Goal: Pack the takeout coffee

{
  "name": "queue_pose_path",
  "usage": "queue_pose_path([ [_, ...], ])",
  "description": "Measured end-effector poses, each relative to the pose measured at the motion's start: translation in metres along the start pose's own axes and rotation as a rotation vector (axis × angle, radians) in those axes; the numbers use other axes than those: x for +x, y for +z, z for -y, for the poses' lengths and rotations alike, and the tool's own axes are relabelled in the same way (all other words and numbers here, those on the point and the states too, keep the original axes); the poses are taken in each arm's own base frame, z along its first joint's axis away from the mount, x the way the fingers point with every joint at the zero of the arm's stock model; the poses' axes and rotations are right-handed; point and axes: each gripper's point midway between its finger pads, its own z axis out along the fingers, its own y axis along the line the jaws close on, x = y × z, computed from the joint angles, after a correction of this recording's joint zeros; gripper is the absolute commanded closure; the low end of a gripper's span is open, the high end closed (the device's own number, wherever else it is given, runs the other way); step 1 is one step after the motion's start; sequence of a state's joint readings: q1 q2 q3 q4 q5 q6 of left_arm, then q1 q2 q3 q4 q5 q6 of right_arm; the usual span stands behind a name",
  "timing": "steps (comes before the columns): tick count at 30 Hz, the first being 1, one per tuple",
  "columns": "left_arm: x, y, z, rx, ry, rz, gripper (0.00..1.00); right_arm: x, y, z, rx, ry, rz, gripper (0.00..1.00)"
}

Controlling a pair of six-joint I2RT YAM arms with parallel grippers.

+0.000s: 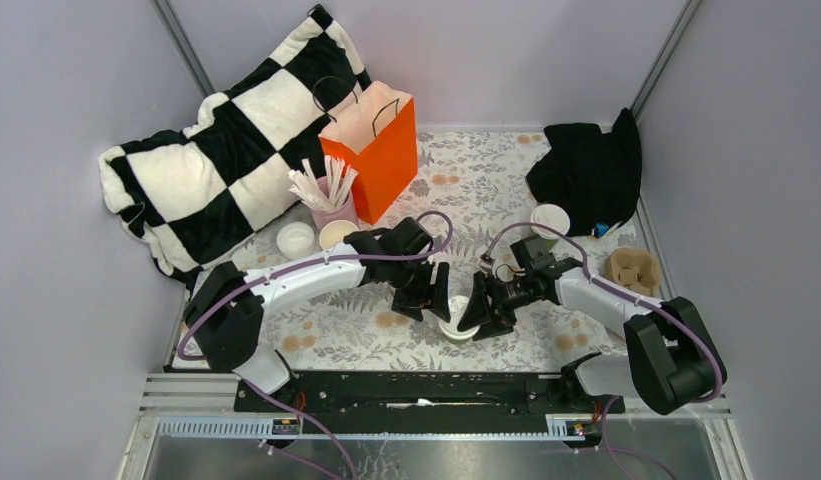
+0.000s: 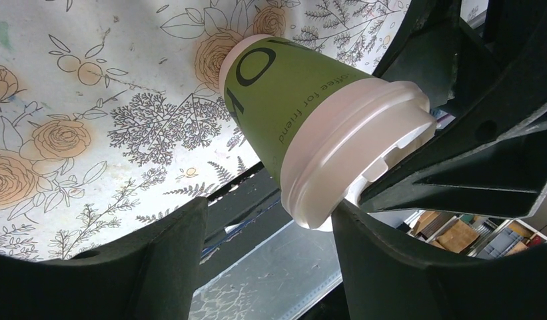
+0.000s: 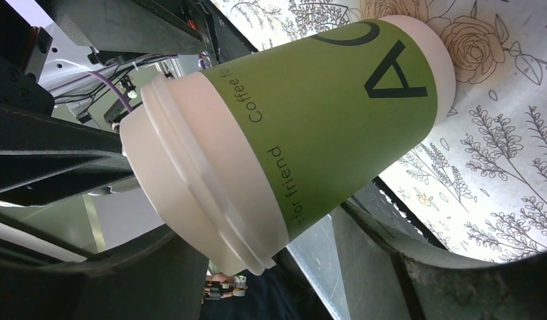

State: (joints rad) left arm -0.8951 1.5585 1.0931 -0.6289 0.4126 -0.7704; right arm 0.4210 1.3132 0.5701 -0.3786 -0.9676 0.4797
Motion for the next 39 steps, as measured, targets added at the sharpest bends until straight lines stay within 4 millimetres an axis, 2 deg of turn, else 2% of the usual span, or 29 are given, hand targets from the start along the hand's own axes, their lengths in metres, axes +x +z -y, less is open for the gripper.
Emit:
queue_pose_path([
  [8, -0.005, -0.008, 0.002, -0.024, 0.018, 0.02, 0.2, -0.004, -0.003, -0.002, 0.016, -0.039, 0.063, 0.17],
  [15, -0.012, -0.021, 0.014, -0.001, 0.04, 0.061, 0.19, -0.01, -0.007, -0.006, 0.021, -0.07, 0.109, 0.17],
  [24, -0.007, -0.022, 0.014, 0.015, 0.036, 0.052, 0.3, -0.001, -0.004, -0.006, -0.023, -0.062, 0.077, 0.22],
  [31, 0.005, -0.014, 0.003, 0.007, 0.018, 0.009, 0.32, 0.004, -0.002, -0.004, -0.034, -0.055, 0.064, 0.18],
  [39, 0.006, -0.011, 0.001, 0.012, 0.018, 0.009, 0.37, 0.002, 0.0, -0.002, -0.043, -0.054, 0.067, 0.27],
])
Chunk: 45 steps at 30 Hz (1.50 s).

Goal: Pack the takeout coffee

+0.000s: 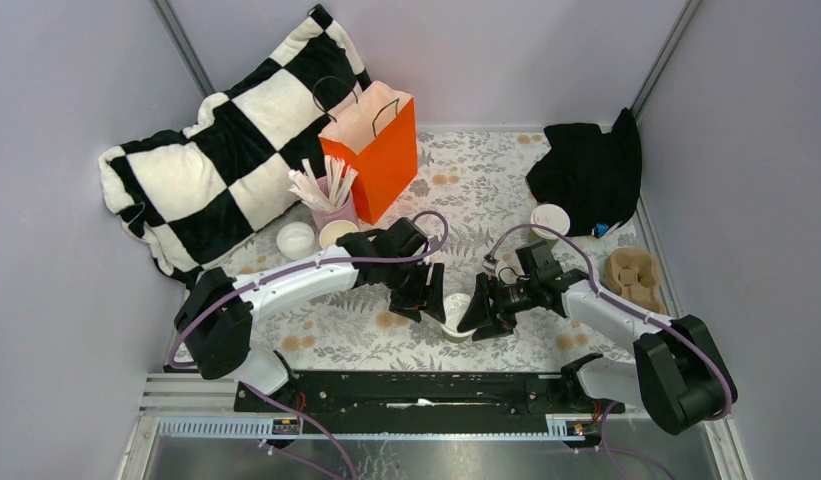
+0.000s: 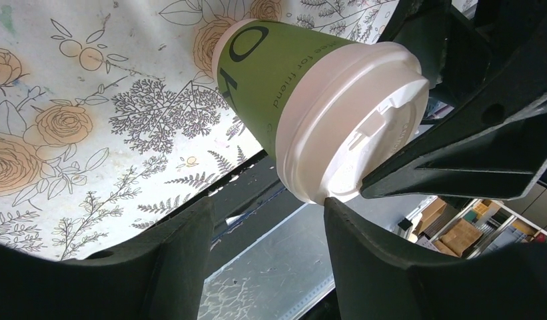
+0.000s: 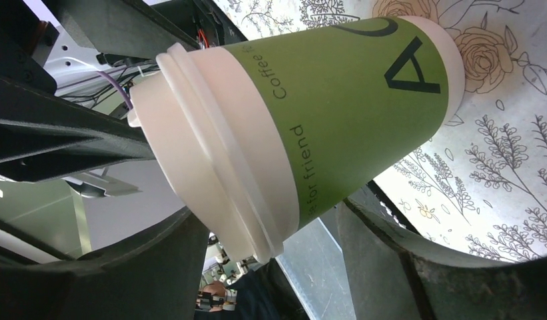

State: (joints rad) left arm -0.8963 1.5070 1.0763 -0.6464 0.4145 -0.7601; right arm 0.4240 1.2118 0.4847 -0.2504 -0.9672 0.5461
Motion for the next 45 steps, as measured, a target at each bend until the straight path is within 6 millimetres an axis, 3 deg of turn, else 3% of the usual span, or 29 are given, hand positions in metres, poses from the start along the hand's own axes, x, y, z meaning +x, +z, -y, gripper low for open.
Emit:
queue_pose_path([
  [15, 0.0, 0.005, 0.0, 0.02, -0.016, 0.004, 0.39, -0.003, 0.002, 0.004, 0.016, 0.028, 0.036, 0.31],
  [26, -0.006, 0.0, 0.001, -0.007, 0.0, 0.029, 0.3, -0.016, -0.009, 0.006, 0.124, -0.009, 0.14, 0.09],
  [32, -0.025, -0.02, 0.016, -0.027, 0.038, 0.091, 0.23, -0.034, -0.031, -0.004, 0.258, -0.023, 0.225, 0.0],
  [37, -0.033, -0.037, 0.011, -0.09, 0.05, 0.162, 0.18, -0.052, -0.053, -0.031, 0.375, -0.124, 0.284, 0.0],
  [41, -0.038, -0.071, 0.005, -0.14, 0.053, 0.293, 0.16, -0.058, -0.054, -0.052, 0.513, -0.253, 0.255, 0.0],
  [45, -0.047, -0.118, 0.008, -0.137, 0.039, 0.489, 0.13, -0.054, -0.041, -0.056, 0.675, -0.361, 0.179, 0.0],
])
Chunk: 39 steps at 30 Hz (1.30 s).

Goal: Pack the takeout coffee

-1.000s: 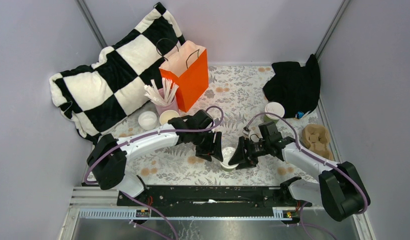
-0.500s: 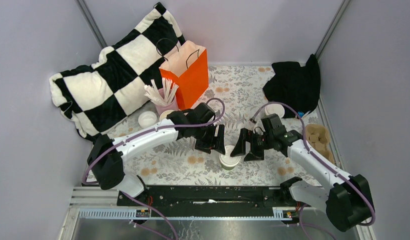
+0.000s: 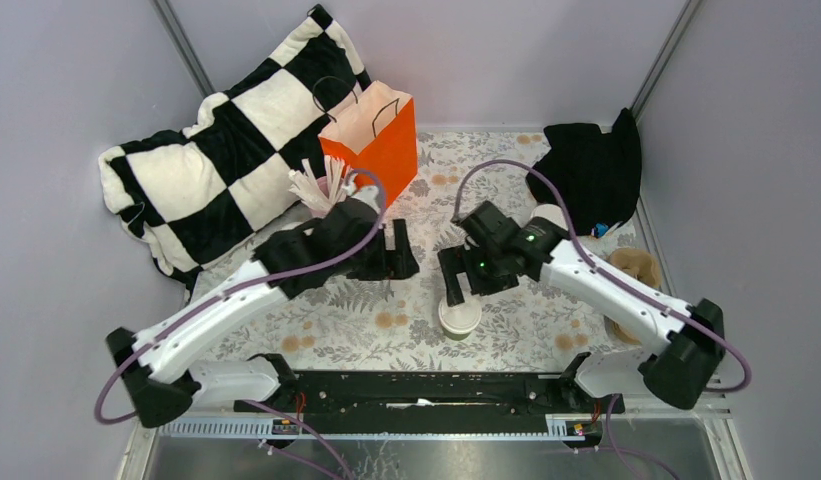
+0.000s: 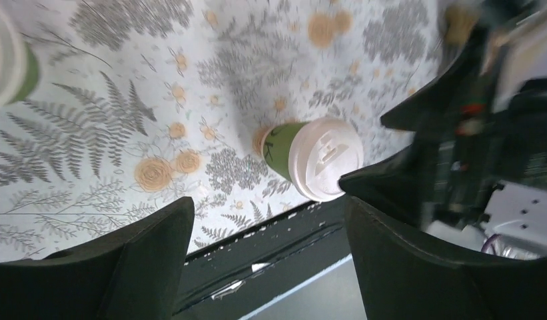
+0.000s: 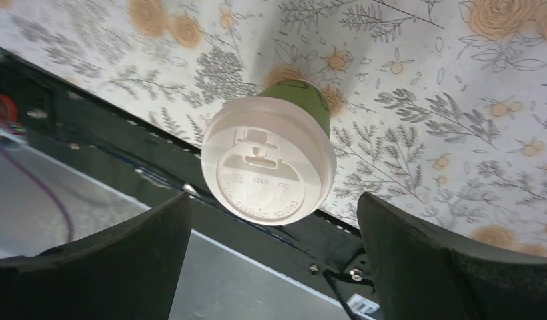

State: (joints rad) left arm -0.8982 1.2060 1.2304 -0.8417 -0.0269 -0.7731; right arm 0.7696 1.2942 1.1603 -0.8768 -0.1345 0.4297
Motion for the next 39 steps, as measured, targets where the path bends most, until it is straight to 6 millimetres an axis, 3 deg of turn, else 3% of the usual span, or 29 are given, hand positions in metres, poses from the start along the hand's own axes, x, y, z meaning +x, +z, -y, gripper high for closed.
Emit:
queue_pose_path([
  [4, -0.024, -0.036, -0.006, 0.0, -0.056, 0.171, 0.12, 0.01, 0.01, -0.005, 0.113, -0.114, -0.056, 0.0],
  [6, -0.029, -0.042, -0.009, -0.006, -0.073, 0.207, 0.12, 0.015, 0.015, -0.008, 0.159, -0.164, -0.076, 0.0],
  [19, -0.019, -0.029, -0.027, -0.089, -0.107, 0.184, 0.11, 0.026, 0.026, -0.012, 0.265, -0.288, -0.11, 0.0],
  [29, -0.02, -0.029, -0.028, -0.093, -0.107, 0.189, 0.11, 0.025, 0.034, -0.012, 0.302, -0.312, -0.119, 0.19],
  [39, -0.02, -0.029, -0.029, -0.096, -0.107, 0.192, 0.11, 0.012, 0.032, 0.003, 0.384, -0.28, -0.058, 0.2],
])
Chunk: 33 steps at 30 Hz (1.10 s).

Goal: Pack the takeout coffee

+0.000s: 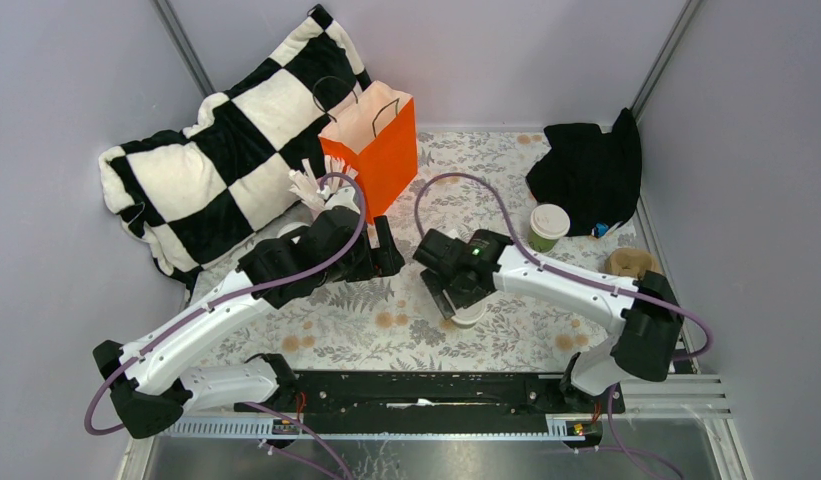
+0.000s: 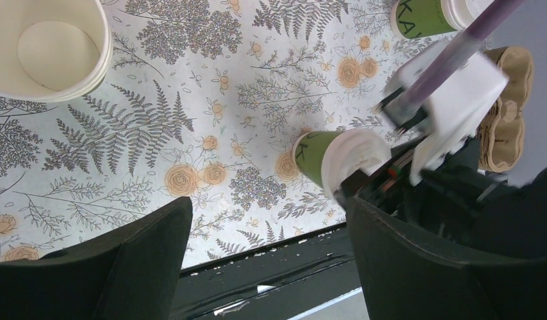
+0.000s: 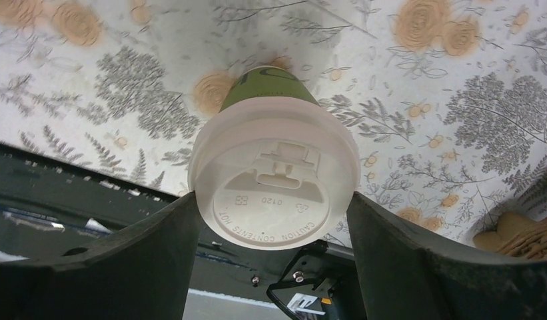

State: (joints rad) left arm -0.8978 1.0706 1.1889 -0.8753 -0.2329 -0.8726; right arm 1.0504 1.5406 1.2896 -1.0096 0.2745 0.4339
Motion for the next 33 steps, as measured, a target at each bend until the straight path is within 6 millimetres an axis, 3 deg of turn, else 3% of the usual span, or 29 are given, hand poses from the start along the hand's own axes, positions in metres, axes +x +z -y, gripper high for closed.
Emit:
queue_pose_path([
  [3, 0.0, 0.0, 0.0, 0.001, 0.0, 0.0, 0.11, -0.003, 0.003, 0.023, 0.015, 0.075, 0.009, 0.19],
  [9, 0.001, 0.002, 0.0, -0.006, 0.005, -0.006, 0.11, -0.011, 0.01, 0.117, 0.085, 0.363, 0.044, 0.19],
  [14, 0.004, 0.009, -0.001, -0.022, 0.022, -0.022, 0.11, 0.0, 0.019, 0.18, 0.152, 0.531, 0.017, 0.18],
  [17, 0.002, 0.011, 0.002, -0.027, 0.037, -0.029, 0.1, 0.007, 0.022, 0.204, 0.182, 0.594, 0.007, 0.18],
  [20, -0.005, 0.009, 0.007, -0.025, 0.049, -0.023, 0.02, 0.014, 0.024, 0.217, 0.202, 0.623, -0.008, 0.16],
  [26, -0.034, 0.002, 0.016, -0.047, 0.056, 0.02, 0.01, 0.016, 0.03, 0.22, 0.204, 0.613, -0.018, 0.04],
  [29, -0.061, 0.0, 0.013, -0.079, 0.041, 0.061, 0.01, 0.017, 0.033, 0.219, 0.199, 0.606, -0.03, 0.0],
  [33, -0.112, 0.001, -0.013, -0.154, -0.026, 0.141, 0.01, 0.018, 0.035, 0.215, 0.176, 0.603, -0.05, 0.0],
])
